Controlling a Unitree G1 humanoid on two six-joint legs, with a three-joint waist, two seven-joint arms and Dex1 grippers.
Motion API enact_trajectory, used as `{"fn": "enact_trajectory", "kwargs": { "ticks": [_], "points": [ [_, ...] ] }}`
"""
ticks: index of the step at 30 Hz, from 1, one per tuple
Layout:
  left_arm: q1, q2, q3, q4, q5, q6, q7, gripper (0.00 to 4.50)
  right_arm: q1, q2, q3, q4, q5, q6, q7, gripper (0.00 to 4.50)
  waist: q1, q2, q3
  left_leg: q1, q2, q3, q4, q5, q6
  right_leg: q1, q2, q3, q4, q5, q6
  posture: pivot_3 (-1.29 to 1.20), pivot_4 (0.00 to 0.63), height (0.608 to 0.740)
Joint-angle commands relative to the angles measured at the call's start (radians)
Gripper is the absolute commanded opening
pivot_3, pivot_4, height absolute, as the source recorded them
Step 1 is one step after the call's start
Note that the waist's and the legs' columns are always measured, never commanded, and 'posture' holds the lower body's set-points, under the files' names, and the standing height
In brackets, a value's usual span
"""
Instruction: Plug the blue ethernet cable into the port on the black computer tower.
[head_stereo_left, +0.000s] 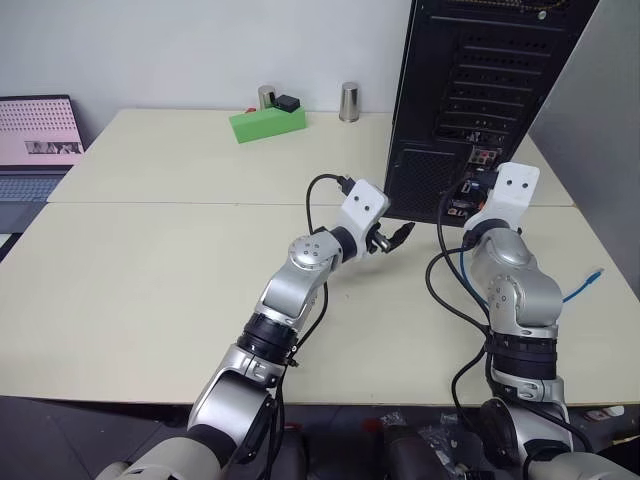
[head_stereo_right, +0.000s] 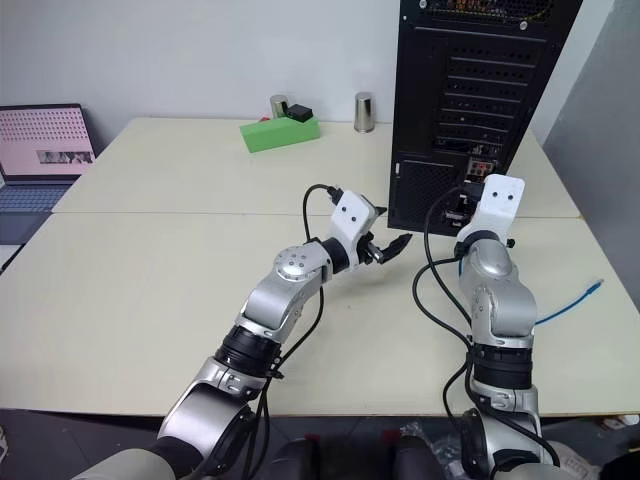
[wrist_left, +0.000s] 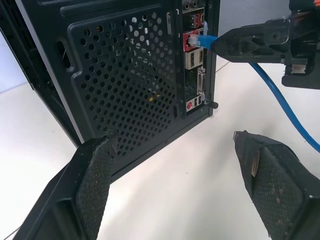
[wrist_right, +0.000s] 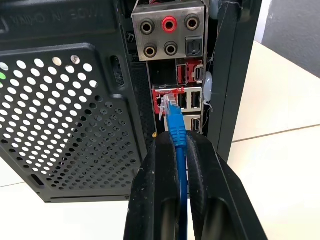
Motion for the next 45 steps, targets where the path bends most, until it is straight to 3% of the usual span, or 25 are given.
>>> {"fn": "enact_trajectory", "kwargs": {
  "ticks": [1, 16, 30, 45],
  "points": [
    [-0.002, -0.011, 0.006, -0.043, 0.0, -0.011, -0.005, 3.94, -0.033, -0.016, -0.009, -0.004, -0.012, -0.029, 0.008, 0.0, 0.0, 0.0, 0.0, 0.0, 0.0, 0.0, 0.0, 0.0, 0.0, 0.0, 0.0, 0.0, 0.0, 0.0, 0.0, 0.0, 0.15, 0.74],
    [0.001, -0.012, 0.007, -0.038, 0.005, -0.017, -0.003, 3.94, -0.071, -0.032, -0.008, -0.005, -0.014, 0.002, 0.017, 0.0, 0.0, 0.0, 0.0, -0.001, 0.0, 0.0, 0.0, 0.0, 0.0, -0.001, 0.0, 0.0, 0.0, 0.0, 0.0, 0.0, 0.15, 0.74],
    [-0.003, -0.026, 0.003, -0.028, 0.003, -0.019, -0.006, 3.94, -0.199, 0.0, -0.072, -0.018, 0.055, 0.108, 0.003, 0.0, -0.014, 0.001, 0.0, -0.001, 0.0, 0.001, 0.0, 0.0, 0.0, -0.002, 0.0, 0.001, 0.001, 0.0, 0.0, 0.0, 0.15, 0.74],
    [-0.002, -0.037, 0.003, -0.03, 0.004, -0.019, -0.007, 3.94, -0.239, -0.001, -0.081, 0.048, 0.051, 0.085, -0.006, 0.0, -0.023, 0.001, 0.0, -0.001, 0.0, 0.001, 0.0, 0.0, 0.0, -0.002, 0.0, 0.001, 0.003, 0.0, 0.0, 0.0, 0.15, 0.74]
  ]
}}
